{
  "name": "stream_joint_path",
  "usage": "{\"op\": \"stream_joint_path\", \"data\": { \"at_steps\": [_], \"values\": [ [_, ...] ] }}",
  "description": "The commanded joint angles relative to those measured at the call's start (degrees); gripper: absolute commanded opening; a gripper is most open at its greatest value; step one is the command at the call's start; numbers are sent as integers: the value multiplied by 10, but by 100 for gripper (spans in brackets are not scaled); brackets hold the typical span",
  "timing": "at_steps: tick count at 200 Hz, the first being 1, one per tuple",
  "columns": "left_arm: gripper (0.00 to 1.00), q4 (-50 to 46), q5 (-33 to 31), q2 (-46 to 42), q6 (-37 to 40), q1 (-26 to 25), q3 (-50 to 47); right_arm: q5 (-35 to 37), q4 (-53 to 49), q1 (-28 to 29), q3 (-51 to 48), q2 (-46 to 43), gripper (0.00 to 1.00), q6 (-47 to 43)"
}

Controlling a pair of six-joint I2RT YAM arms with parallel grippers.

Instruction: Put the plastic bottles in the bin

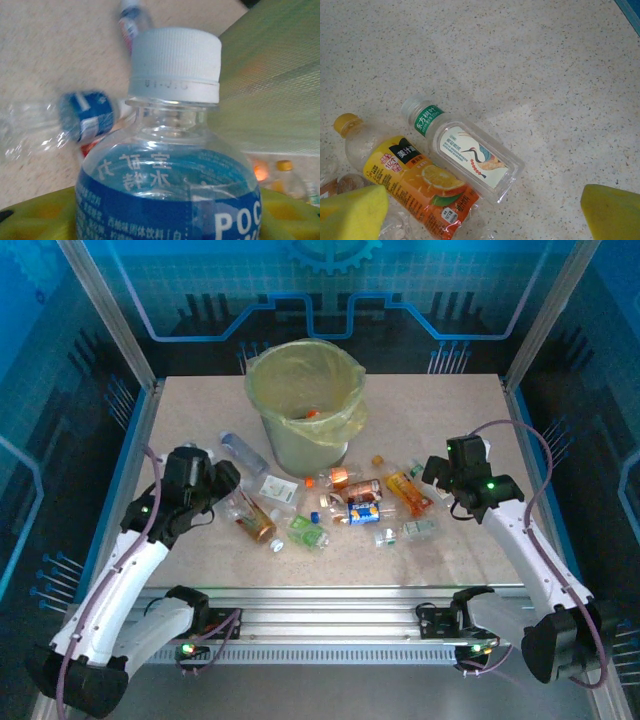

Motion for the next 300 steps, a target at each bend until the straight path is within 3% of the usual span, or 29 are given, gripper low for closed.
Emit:
{"op": "stream_joint_path", "data": {
  "at_steps": [1, 72, 140, 226, 300],
  "values": [
    [43, 61, 8, 9, 42, -1, 35, -5, 10, 9, 2, -13, 100, 0],
    [42, 275, 47, 88, 99, -2, 130, -10, 4, 8, -1, -33, 100, -8],
    [40, 455, 110, 238, 143, -2, 252, -21, -5, 9, -2, -39, 100, -3],
    [34, 563, 211, 461, 195, -6, 409, -36, -20, 10, 3, -38, 100, 7],
    [33, 629, 224, 528, 273, -35, 385, -37, -41, 10, 13, -25, 100, 19]
  ]
}}
